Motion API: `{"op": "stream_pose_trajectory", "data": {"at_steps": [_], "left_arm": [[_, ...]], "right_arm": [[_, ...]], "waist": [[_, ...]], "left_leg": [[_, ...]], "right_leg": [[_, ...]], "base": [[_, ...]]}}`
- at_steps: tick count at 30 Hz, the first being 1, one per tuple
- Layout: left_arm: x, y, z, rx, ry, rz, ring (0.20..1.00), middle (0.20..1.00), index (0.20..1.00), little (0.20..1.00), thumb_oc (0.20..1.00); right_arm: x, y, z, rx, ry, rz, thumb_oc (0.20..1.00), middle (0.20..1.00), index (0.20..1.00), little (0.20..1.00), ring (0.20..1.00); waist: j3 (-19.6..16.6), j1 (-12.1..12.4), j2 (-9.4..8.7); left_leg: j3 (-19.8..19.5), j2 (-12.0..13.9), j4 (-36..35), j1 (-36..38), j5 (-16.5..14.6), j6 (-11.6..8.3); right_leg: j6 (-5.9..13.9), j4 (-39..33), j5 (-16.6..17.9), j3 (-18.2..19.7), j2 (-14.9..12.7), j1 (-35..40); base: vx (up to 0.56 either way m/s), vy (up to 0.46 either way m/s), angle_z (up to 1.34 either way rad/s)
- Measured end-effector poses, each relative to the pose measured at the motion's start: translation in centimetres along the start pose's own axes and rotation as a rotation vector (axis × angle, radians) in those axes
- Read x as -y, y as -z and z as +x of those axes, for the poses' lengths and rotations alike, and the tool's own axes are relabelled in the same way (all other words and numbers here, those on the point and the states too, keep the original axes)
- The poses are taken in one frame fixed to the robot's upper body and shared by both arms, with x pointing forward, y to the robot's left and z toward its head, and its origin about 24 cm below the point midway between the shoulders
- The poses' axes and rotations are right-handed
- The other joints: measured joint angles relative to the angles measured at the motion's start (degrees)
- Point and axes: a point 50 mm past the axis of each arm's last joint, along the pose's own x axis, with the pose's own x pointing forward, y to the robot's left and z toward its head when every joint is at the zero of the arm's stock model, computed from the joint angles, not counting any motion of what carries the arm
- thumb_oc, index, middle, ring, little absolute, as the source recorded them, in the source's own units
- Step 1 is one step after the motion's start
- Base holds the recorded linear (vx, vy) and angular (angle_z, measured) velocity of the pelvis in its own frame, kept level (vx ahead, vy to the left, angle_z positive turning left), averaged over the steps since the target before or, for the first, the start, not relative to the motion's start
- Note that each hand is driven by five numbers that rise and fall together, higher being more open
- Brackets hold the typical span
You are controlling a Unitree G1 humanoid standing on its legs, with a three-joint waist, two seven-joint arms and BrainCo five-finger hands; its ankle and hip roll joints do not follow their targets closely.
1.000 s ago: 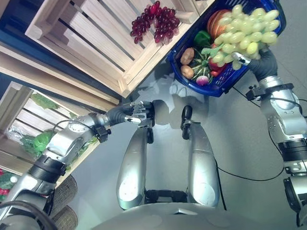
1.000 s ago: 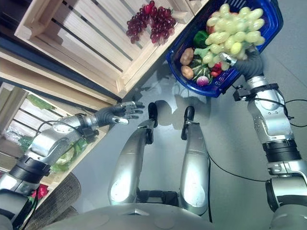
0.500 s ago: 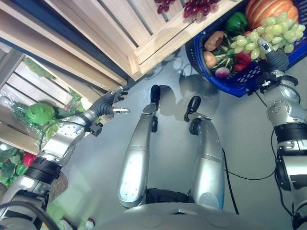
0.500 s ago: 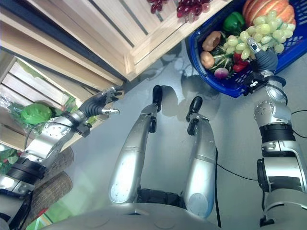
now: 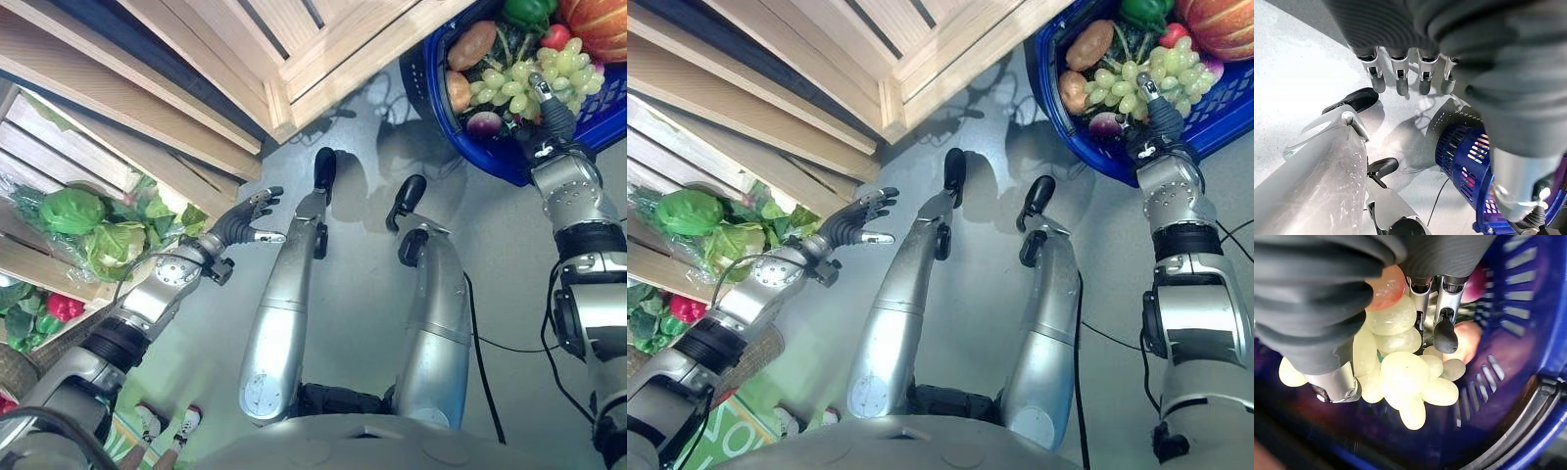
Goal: Pick up fruits and vegetables into the basket
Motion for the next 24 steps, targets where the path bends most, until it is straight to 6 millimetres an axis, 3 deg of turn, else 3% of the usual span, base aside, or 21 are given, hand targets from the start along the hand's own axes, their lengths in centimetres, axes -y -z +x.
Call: {"op": "stream_pose_trajectory", "data": {"at_steps": [1, 2, 3, 8, 14, 19, 24], "left_arm": [[0.2, 0.2, 0.1, -0.008, -0.004, -0.001, 1.000, 1.000, 1.000, 1.000, 1.000], [0.4, 0.5, 0.2, -0.018, -0.012, -0.004, 1.000, 1.000, 1.000, 1.000, 1.000], [0.5, 0.7, 0.2, -0.023, -0.021, -0.010, 1.000, 1.000, 1.000, 1.000, 1.000], [1.2, 0.7, 0.5, -0.009, -0.050, -0.023, 1.000, 1.000, 1.000, 1.000, 1.000], [1.4, 0.3, 0.6, 0.028, -0.096, 0.011, 1.000, 1.000, 1.000, 1.000, 1.000], [2.0, -0.1, 0.2, 0.080, -0.140, 0.021, 1.000, 1.000, 1.000, 1.000, 1.000], [2.9, -1.1, -0.6, 0.160, -0.176, 0.009, 1.000, 1.000, 1.000, 1.000, 1.000]], "right_arm": [[0.1, 0.2, 0.0, -0.005, 0.008, 0.034, 0.200, 0.200, 0.200, 0.200, 0.200], [0.3, 0.3, 0.1, -0.005, 0.022, 0.076, 0.489, 0.489, 0.489, 0.489, 0.489], [0.5, 0.3, 0.1, 0.004, 0.038, 0.105, 1.000, 1.000, 1.000, 1.000, 1.000], [1.0, -0.5, 0.0, 0.093, 0.147, 0.104, 1.000, 1.000, 1.000, 1.000, 1.000], [1.1, -1.3, -0.2, 0.179, 0.268, -0.131, 1.000, 1.000, 1.000, 1.000, 1.000], [0.9, 0.8, -1.2, 0.184, 0.303, -0.344, 1.000, 1.000, 1.000, 1.000, 1.000], [2.1, 4.9, -3.6, 0.115, 0.315, -0.487, 1.000, 1.000, 1.000, 1.000, 1.000]], "waist": [[0.0, -0.1, 0.00], [0.0, -0.1, 0.00], [0.0, 0.0, 0.00], [0.0, -0.1, 0.00], [0.0, -0.1, 0.00], [0.0, -1.4, -0.01], [0.0, -4.2, -0.09]], "left_leg": [[0.1, 0.0, 0.0, -0.1, 0.0, 0.00], [0.2, 0.0, 0.0, -0.3, 0.0, 0.02], [0.3, 0.0, 0.1, -0.6, 0.0, 0.02], [0.5, 0.0, 0.3, -0.8, 0.0, 0.09], [0.7, 0.0, 0.1, 0.3, 0.0, 0.23], [1.2, 0.8, -2.0, 4.5, 0.0, 0.44], [2.4, 0.9, -6.3, 10.2, 0.7, 0.76]], "right_leg": [[0.00, 0.1, 0.0, 0.1, 0.0, -0.2], [0.01, 0.1, 0.0, 0.3, 0.0, -0.4], [0.00, 0.2, 0.0, 0.4, 0.0, -0.8], [0.03, 0.2, 0.0, 0.6, 0.2, -1.0], [0.19, -0.2, 0.4, 0.8, 0.4, 0.0], [0.55, -3.5, 1.3, 1.0, 1.6, 4.4], [1.28, -6.8, 2.2, 1.8, 2.2, 9.0]], "base": [[0.00, 0.016, -0.03], [0.00, 0.013, -0.03], [-0.01, 0.010, -0.03], [-0.01, 0.004, 0.00], [-0.04, 0.020, -0.02], [-0.05, 0.022, -0.10], [-0.07, -0.006, -0.09]]}}
